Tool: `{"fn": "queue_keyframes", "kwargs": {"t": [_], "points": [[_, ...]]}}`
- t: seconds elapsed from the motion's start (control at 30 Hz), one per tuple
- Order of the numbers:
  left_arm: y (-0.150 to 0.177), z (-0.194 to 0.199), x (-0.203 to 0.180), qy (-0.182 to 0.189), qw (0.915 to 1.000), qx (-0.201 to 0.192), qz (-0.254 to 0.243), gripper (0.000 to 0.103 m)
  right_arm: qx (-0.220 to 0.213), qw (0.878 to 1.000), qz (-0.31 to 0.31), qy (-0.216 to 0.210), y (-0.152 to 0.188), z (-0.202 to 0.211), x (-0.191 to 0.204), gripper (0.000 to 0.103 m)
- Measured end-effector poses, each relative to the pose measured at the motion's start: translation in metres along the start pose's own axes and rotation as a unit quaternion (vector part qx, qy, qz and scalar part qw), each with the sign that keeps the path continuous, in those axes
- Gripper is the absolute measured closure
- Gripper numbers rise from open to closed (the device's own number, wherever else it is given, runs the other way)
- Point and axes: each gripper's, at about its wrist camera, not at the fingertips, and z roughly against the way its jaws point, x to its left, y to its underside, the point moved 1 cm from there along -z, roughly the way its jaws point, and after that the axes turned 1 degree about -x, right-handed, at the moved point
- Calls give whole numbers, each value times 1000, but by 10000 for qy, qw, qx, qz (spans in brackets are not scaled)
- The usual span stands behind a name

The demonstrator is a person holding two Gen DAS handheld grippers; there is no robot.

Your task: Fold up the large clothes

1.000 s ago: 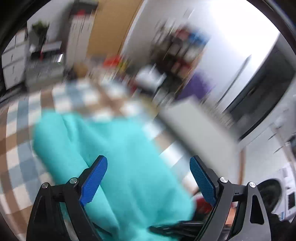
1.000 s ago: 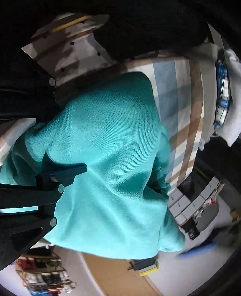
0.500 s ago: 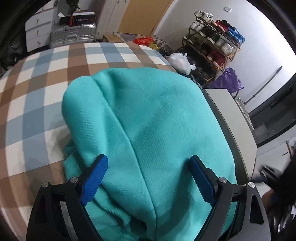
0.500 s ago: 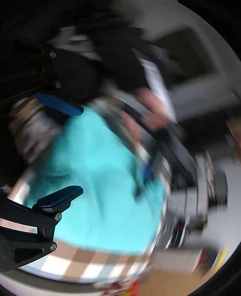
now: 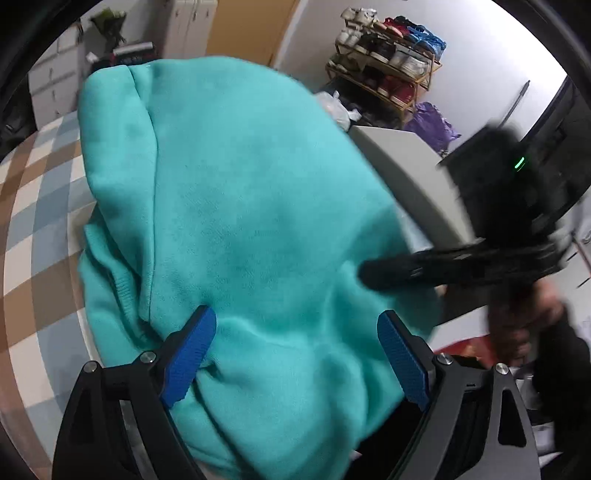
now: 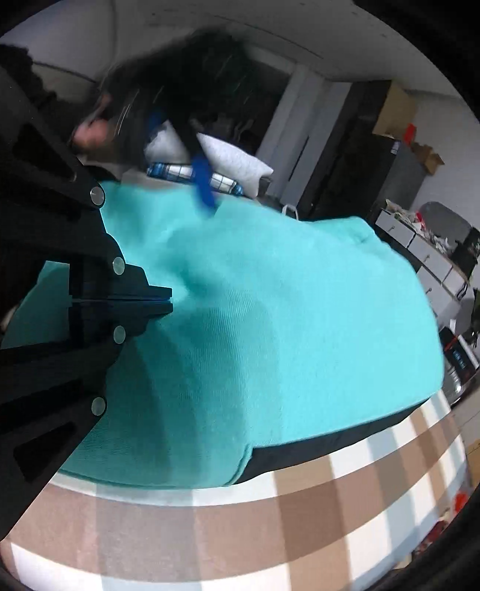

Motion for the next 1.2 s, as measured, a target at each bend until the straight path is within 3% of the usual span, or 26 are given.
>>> {"fn": "queue_keyframes", "kwargs": {"t": [0.1, 0.13, 0.27, 0.37, 0.5, 0.53, 0.63, 0.8, 0.9, 0.97, 1.0, 1.03, 1.07, 1.1, 1.2], "points": [[10, -2, -11, -460, 9980, -298, -329, 18, 178, 9981, 423, 402, -6, 2, 23, 103], [13, -3, -12, -536, 9969, -398, -413, 18, 142, 9969, 593, 495, -11, 7, 34, 97], [13, 2, -3, -344, 9974, -603, -217, 18, -389, 9866, 1423, 701, -51, 23, 97, 97], [11, 6, 9, -30, 9977, -672, 19, 18, -153, 9807, 1706, 946, -92, -13, 127, 97], [12, 10, 17, 205, 9972, -706, 157, 18, 489, 9779, 1479, 1396, -129, -79, 115, 98], [13, 9, 18, 201, 9972, -706, 157, 18, 773, 9777, 1276, 1480, -137, -100, 104, 103], [16, 13, 24, 47, 9971, -729, 218, 18, 1420, 9693, 990, 1746, -132, -150, 74, 103], [9, 15, 38, 317, 9950, -725, 614, 18, 1462, 9541, 1292, 2271, -130, -171, 85, 103], [16, 21, 30, 371, 9944, -741, 660, 18, 1464, 9528, 1434, 2238, -135, -153, 98, 103], [18, 19, 23, 264, 9952, -726, 607, 18, 1132, 9584, 1573, 2096, -145, -127, 112, 98], [17, 16, 20, 239, 9952, -728, 606, 18, 929, 9578, 1694, 2130, -149, -112, 119, 86], [15, 15, 20, 225, 9952, -720, 619, 18, 732, 9528, 1815, 2323, -155, -100, 123, 66], [15, 15, 21, 228, 9951, -713, 639, 18, 612, 9474, 1905, 2499, -158, -96, 126, 58], [14, 15, 21, 238, 9950, -709, 669, 18, 538, 9376, 2048, 2758, -160, -93, 126, 53], [17, 16, 22, 280, 9942, -722, 740, 18, 906, 9073, 2332, 3379, -161, -114, 115, 53]]}}
